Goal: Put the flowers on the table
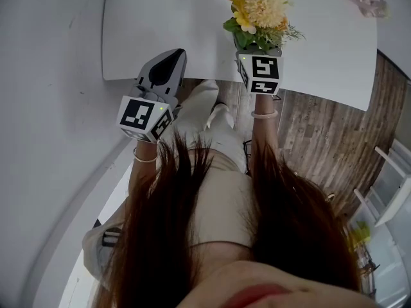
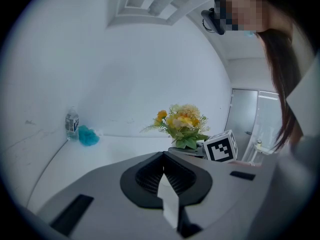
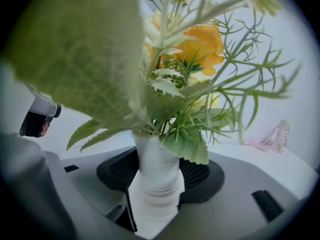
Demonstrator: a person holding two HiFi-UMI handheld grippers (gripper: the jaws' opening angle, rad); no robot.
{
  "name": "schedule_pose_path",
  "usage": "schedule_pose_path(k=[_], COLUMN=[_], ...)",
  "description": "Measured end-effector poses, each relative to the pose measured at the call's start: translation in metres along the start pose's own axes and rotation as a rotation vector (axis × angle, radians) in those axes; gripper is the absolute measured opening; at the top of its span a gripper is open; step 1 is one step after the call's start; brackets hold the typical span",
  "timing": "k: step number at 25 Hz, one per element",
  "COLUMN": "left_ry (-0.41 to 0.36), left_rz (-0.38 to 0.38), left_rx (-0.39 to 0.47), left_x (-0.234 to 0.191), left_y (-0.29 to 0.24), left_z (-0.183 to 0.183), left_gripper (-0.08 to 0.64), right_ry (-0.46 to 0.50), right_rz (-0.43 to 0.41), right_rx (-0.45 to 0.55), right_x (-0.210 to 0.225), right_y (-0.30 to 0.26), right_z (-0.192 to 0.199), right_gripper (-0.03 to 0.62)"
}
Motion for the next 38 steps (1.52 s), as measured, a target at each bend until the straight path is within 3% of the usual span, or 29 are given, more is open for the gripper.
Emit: schedule_pose_path(k=[38], left_ry=[-0.004], left_rz=[0.058], left_rx=[-0.025], left_x=[0.013], left_y=[-0.009], left_z=[0.0], left_gripper=[0.003], right_ry=[-0.003], right_rz=[0.001], right_rx=[0.002], right_x=[-0.002], right_y=[-0.004], right_z=[0.005], right_gripper=[0.258])
Point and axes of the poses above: the fingertips, and each gripper's own axes: y backward along the fingers, x to its right, z out of its underside, the point moved 8 cm from there along y, backward along the fingers, and after that the axes turned 12 degrees about -x, right-handed, at the moved point
